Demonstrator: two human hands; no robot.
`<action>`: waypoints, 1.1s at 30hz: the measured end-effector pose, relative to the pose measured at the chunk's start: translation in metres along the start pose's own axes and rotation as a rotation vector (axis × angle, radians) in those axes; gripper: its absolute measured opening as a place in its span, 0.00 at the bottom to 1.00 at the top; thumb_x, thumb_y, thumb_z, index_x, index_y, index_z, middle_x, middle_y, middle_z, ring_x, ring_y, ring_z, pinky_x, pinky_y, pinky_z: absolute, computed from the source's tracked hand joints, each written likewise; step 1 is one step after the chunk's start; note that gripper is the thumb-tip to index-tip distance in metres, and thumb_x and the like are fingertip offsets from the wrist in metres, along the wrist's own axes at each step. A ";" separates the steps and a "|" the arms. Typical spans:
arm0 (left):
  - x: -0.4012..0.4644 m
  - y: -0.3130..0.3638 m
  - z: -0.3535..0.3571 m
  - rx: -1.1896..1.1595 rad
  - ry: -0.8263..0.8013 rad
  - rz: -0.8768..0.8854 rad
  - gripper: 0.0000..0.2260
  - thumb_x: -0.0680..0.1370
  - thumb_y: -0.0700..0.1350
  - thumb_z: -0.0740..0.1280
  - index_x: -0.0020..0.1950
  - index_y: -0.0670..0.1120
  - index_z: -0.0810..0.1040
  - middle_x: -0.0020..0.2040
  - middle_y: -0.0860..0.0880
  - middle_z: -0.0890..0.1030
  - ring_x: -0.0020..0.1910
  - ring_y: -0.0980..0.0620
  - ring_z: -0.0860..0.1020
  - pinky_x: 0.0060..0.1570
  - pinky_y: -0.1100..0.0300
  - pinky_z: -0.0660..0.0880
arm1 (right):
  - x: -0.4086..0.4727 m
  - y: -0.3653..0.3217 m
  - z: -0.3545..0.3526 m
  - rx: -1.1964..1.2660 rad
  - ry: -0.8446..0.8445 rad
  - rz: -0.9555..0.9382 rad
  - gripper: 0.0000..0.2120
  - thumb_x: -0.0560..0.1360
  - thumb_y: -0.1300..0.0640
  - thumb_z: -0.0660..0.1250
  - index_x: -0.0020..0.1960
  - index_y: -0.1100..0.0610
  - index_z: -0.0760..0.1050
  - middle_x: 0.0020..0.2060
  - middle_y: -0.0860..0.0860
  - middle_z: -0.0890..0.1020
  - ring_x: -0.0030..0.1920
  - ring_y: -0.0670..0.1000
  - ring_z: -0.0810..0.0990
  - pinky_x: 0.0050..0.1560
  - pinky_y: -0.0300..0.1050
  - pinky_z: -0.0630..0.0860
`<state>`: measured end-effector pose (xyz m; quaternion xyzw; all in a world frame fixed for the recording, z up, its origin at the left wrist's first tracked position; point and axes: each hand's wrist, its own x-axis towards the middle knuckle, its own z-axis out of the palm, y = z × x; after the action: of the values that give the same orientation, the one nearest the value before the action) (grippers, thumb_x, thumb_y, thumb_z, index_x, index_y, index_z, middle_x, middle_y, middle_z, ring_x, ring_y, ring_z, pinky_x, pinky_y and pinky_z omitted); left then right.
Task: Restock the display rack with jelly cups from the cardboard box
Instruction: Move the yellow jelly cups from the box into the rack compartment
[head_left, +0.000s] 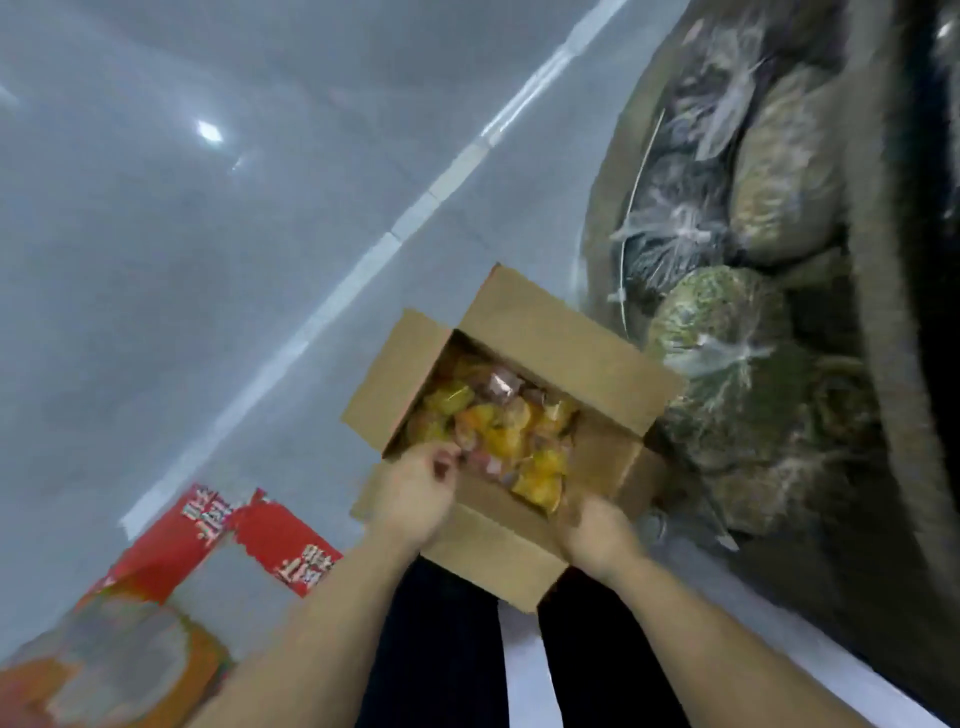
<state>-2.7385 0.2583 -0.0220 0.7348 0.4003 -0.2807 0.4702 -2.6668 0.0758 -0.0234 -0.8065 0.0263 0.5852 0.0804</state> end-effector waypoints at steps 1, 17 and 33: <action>0.024 -0.007 0.010 0.019 -0.032 0.014 0.12 0.76 0.38 0.64 0.59 0.43 0.77 0.58 0.44 0.80 0.58 0.46 0.76 0.56 0.64 0.68 | 0.026 0.000 0.003 -0.033 0.025 -0.014 0.12 0.76 0.56 0.62 0.57 0.59 0.75 0.53 0.58 0.80 0.53 0.58 0.79 0.48 0.45 0.74; 0.152 -0.037 0.098 0.837 -0.015 0.207 0.19 0.75 0.51 0.66 0.62 0.44 0.71 0.57 0.44 0.77 0.55 0.42 0.77 0.40 0.57 0.66 | 0.168 0.000 0.060 -0.558 0.364 -0.322 0.27 0.75 0.57 0.64 0.71 0.45 0.61 0.62 0.56 0.71 0.65 0.58 0.66 0.65 0.52 0.65; -0.106 0.090 -0.054 -0.009 0.187 0.327 0.20 0.67 0.46 0.71 0.56 0.49 0.68 0.49 0.56 0.69 0.51 0.52 0.72 0.41 0.64 0.65 | -0.142 -0.048 -0.033 0.546 0.605 -0.351 0.22 0.66 0.57 0.74 0.57 0.49 0.72 0.49 0.47 0.70 0.51 0.47 0.73 0.41 0.30 0.63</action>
<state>-2.7154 0.2524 0.1248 0.8109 0.3189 -0.1292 0.4733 -2.6742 0.1107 0.1256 -0.8830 0.0647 0.2717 0.3773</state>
